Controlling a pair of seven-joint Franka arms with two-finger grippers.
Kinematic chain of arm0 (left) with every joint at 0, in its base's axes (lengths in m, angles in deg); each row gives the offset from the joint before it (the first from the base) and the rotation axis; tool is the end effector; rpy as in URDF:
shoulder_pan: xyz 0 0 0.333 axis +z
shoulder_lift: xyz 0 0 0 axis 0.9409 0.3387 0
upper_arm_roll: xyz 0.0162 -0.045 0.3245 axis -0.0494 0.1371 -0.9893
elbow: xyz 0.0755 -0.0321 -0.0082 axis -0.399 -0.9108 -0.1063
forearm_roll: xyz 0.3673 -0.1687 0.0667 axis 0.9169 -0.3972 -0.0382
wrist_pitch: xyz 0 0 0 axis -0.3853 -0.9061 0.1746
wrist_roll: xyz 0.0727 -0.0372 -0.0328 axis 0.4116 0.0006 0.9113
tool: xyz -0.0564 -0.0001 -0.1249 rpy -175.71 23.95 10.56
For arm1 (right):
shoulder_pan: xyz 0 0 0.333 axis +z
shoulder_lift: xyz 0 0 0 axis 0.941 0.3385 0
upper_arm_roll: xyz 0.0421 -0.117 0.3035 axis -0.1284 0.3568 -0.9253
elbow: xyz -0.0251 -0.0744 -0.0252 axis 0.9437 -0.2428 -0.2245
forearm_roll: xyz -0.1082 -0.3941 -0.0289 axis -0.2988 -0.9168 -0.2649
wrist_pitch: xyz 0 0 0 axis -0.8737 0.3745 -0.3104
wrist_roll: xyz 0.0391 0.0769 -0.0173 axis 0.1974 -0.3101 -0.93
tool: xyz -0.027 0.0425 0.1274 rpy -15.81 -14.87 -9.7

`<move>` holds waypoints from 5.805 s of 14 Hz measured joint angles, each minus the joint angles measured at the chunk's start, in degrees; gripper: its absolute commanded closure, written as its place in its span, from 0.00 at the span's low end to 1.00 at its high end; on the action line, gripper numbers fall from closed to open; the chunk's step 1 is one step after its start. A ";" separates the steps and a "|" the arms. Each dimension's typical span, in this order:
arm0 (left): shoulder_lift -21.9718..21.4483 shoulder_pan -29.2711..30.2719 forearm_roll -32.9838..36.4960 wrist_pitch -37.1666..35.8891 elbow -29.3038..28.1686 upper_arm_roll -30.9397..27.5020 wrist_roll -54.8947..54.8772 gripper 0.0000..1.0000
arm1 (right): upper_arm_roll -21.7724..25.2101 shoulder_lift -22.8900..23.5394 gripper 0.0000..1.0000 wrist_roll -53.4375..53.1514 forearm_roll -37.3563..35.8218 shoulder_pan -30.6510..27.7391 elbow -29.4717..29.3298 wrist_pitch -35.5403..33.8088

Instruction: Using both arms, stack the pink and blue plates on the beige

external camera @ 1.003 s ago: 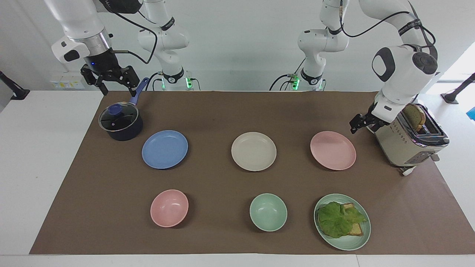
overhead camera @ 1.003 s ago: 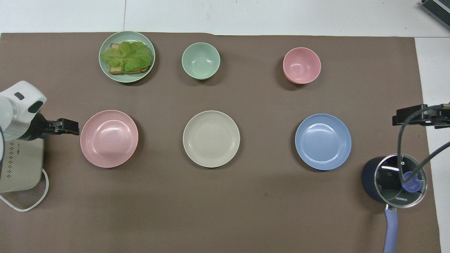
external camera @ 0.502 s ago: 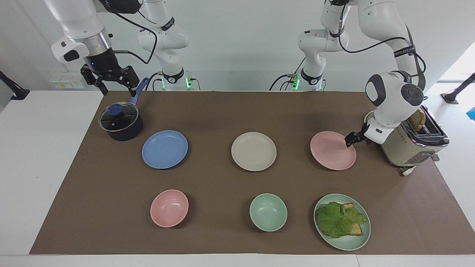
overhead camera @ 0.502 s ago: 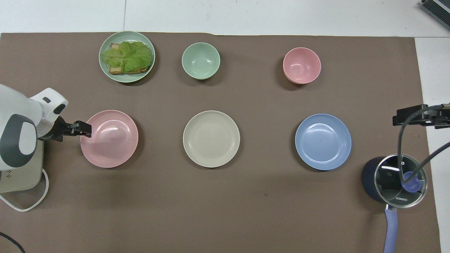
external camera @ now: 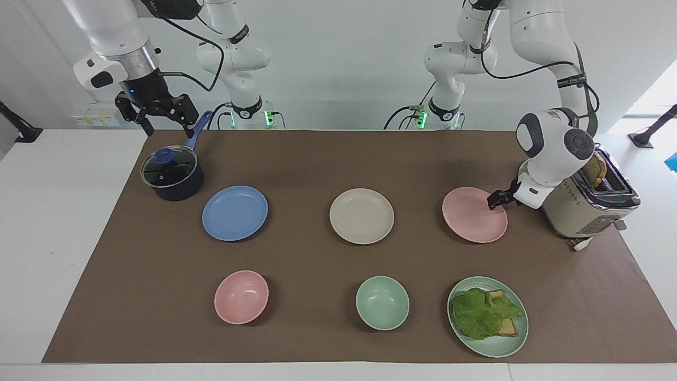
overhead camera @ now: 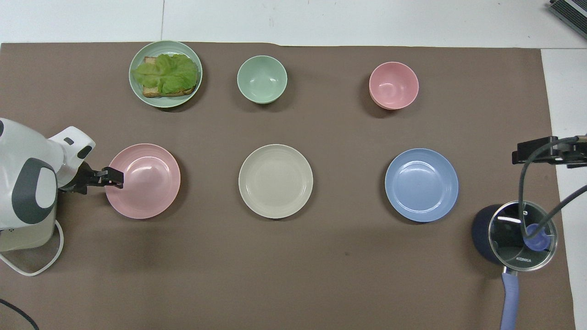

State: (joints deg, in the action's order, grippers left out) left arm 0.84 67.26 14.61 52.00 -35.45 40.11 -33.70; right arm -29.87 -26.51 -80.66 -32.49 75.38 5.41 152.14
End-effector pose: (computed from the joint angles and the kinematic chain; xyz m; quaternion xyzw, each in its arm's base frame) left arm 0.5546 0.0348 0.2932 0.9956 0.0495 -0.0790 0.0035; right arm 0.5491 -0.0149 0.6231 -0.9989 0.0459 -0.0136 0.0023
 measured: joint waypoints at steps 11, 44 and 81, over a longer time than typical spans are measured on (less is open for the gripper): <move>-0.50 -0.03 -0.42 -4.95 1.46 0.58 -0.16 1.00 | 0.00 0.00 0.00 0.00 0.00 -0.05 0.00 0.00; 2.40 -21.26 -14.56 3.95 5.98 10.42 26.84 0.26 | 0.09 -0.33 0.00 0.00 0.00 -0.28 0.46 -0.08; -11.88 0.35 2.19 -35.86 31.15 7.38 1.34 0.00 | 0.40 16.27 0.00 11.83 5.26 -4.15 26.63 39.83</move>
State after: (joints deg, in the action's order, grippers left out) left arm -11.03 67.61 16.80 16.14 -4.30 47.49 -32.36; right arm -29.47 -10.23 -68.83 -27.23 71.24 32.03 191.97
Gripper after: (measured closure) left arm 0.000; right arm 0.000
